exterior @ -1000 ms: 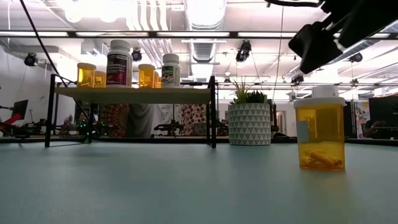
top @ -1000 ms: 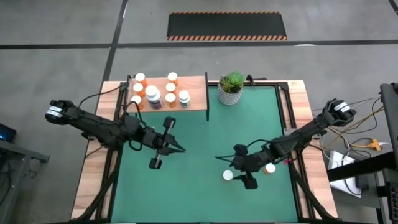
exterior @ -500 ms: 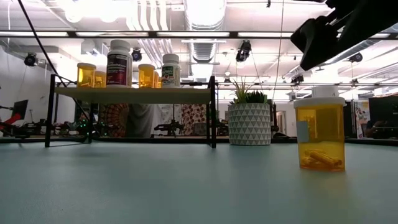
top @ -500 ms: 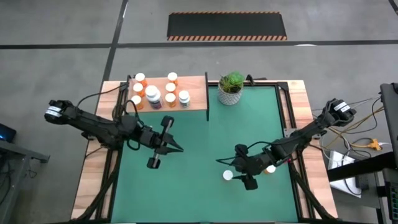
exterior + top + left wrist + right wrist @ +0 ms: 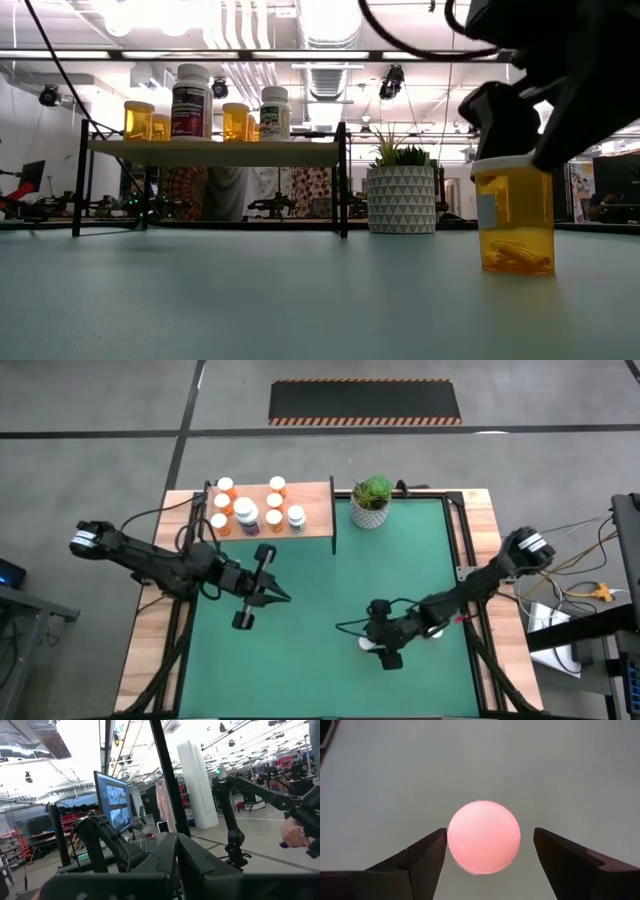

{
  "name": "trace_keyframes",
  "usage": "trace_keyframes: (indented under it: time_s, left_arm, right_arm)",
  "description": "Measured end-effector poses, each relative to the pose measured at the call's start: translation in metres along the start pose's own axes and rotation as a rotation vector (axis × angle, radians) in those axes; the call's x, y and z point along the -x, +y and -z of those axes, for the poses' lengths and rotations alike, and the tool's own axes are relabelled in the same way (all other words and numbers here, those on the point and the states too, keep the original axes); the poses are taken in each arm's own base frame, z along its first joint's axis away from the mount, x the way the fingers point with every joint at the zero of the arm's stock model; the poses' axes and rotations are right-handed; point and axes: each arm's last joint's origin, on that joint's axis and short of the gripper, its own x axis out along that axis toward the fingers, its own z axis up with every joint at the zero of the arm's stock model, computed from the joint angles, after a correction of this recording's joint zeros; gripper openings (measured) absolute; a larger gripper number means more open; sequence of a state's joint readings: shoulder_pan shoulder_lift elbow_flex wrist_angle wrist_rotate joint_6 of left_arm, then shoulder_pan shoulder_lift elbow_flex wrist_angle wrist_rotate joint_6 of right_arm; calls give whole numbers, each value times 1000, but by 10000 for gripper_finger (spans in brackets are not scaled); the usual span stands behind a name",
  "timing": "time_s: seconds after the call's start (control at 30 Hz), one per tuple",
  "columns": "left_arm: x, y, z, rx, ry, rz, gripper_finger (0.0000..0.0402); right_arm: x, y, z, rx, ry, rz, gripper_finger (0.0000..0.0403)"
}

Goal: Pick and place medicine bottles onto shelf by color
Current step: Put the orange pill bottle on the shelf

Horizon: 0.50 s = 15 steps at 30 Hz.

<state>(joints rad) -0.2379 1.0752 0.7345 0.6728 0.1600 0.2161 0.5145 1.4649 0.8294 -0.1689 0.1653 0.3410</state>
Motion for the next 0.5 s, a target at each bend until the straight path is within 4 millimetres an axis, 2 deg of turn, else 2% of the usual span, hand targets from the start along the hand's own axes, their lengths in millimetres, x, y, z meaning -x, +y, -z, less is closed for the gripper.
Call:
trace_keyframes:
  time_s: [0.2, 0.5]
  left_arm:
    - [4, 0, -5, -4, -18, -4, 0]
    - [8, -1, 1, -8, 7, 2, 0]
  right_arm:
    - [-6, 1, 1, 4, 18, 6, 272]
    - [-5, 1, -3, -4, -19, -3, 204]
